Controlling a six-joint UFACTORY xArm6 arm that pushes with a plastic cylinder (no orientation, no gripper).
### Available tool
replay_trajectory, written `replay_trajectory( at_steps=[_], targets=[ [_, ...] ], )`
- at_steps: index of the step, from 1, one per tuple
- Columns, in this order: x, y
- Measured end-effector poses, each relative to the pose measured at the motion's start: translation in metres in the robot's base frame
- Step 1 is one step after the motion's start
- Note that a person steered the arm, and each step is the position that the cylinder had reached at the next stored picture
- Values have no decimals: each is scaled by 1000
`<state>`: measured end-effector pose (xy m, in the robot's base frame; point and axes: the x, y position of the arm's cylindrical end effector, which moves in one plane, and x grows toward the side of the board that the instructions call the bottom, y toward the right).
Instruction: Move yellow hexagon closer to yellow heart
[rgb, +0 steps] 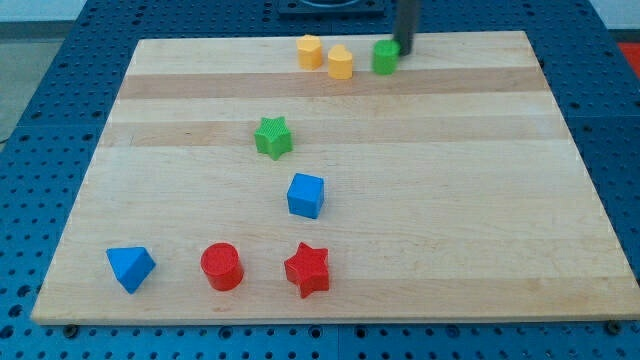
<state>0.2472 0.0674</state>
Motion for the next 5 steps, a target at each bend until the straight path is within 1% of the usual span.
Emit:
replay_trajectory(
  at_steps=[1,2,3,4,5],
  targets=[
    [47,-83],
    [89,-29],
    [117,-44],
    [123,-86],
    [114,-115]
  ],
)
